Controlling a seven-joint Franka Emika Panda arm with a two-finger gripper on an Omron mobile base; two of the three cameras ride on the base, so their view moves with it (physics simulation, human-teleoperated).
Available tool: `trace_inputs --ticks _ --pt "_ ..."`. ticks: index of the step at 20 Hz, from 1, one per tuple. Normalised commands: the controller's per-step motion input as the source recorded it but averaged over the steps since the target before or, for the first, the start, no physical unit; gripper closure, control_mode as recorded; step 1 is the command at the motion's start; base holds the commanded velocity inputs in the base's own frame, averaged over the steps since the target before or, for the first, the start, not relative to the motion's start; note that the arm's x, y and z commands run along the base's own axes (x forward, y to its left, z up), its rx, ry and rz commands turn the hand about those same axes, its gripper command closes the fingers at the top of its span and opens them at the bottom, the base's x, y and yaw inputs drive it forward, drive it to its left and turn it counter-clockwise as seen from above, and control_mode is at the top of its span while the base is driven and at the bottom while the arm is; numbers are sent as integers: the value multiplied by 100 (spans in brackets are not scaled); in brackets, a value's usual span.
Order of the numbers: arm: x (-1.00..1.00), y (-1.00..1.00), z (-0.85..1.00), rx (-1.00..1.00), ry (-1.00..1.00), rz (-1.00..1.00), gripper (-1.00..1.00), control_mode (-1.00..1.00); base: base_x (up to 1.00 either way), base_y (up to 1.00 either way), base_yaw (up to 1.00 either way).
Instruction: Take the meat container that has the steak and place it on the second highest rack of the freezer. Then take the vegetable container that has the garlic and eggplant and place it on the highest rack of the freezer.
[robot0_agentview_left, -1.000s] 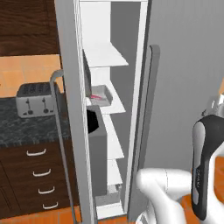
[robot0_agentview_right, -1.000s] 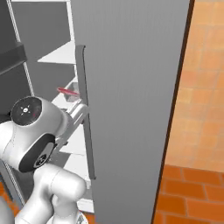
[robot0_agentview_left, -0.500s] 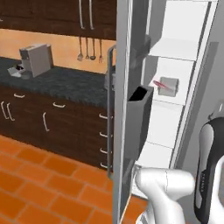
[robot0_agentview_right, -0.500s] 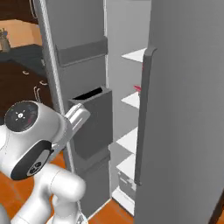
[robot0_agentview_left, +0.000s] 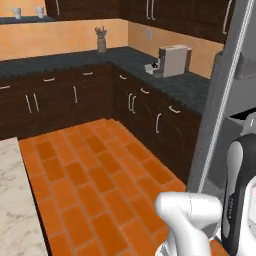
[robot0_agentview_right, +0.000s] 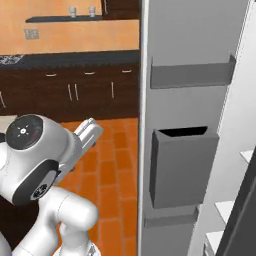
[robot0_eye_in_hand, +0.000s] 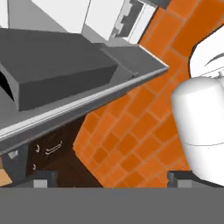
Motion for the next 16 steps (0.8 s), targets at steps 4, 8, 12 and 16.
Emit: trace_inputs --ticks 4,8,12,16 --pt "0 0 0 0 0 0 -100 100 -7 46 76" --pt "0 0 0 0 0 0 -100 100 94 27 34" --pt "0 0 0 0 0 0 -100 100 100 0 10" --pt "0 0 0 0 0 0 -100 100 100 -13 2"
